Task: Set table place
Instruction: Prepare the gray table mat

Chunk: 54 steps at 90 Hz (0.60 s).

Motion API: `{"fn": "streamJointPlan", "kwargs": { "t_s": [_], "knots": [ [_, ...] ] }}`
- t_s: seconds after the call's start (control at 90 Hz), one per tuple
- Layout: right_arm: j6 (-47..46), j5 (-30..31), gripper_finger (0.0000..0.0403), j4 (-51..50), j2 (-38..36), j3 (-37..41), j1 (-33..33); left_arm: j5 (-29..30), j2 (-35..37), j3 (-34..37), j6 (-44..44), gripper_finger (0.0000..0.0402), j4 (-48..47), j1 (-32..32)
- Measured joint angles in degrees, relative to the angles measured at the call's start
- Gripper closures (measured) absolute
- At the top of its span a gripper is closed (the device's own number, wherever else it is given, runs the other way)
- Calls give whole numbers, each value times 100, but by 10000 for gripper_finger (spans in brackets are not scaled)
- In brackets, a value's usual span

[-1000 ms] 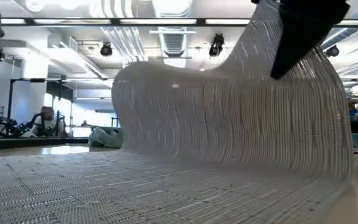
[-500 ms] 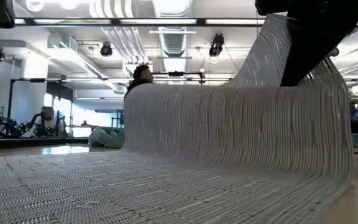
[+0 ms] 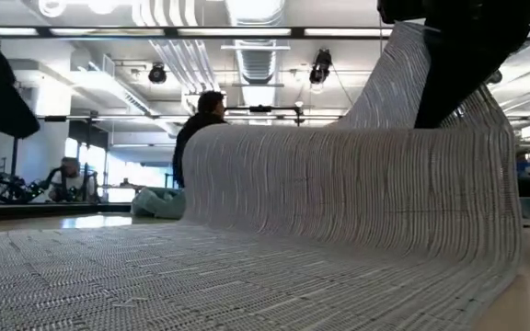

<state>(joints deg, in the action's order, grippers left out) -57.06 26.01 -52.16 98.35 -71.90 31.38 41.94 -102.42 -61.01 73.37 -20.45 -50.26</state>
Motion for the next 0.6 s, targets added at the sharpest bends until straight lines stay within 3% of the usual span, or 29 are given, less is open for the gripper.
{"fn": "streamJointPlan", "kwargs": {
  "t_s": [0.122,0.367,0.6],
  "knots": [
    [0,4,403,13,0,0,0,-170,-340,4,-1,402,268,94],
    [2,4,403,12,-2,0,0,-1154,-618,5,112,402,165,192],
    [-355,-31,403,25,-7,101,89,-2008,-432,-39,114,402,-1126,148]
  ]
}}
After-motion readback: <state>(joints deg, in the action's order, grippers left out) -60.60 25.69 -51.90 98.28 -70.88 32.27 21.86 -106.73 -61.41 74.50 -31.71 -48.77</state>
